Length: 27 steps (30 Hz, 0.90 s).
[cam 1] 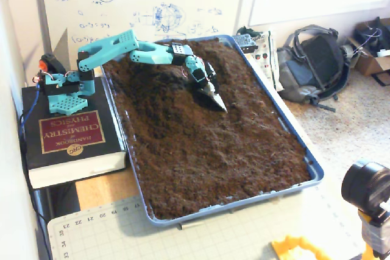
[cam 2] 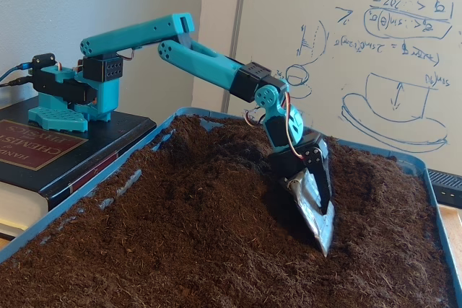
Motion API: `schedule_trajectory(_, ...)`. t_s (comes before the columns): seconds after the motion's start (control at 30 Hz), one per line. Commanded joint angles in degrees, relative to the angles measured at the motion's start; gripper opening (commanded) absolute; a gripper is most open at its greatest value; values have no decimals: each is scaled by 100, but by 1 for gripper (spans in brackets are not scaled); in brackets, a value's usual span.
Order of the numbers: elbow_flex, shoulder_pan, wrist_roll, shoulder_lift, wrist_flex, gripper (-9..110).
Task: Build a berm.
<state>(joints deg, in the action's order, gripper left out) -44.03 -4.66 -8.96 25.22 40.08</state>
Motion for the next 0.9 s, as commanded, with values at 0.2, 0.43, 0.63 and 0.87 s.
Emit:
schedule_trajectory(0.2, -2048, 141, -79, 1310, 378, 0)
schedule_trajectory(0.43, -3067, 132, -79, 2092, 413, 0)
schedule_trajectory(0.63, -3867, 132, -79, 2900, 422, 0)
schedule_trajectory(0.87, -3832, 97, 26, 3955, 422, 0)
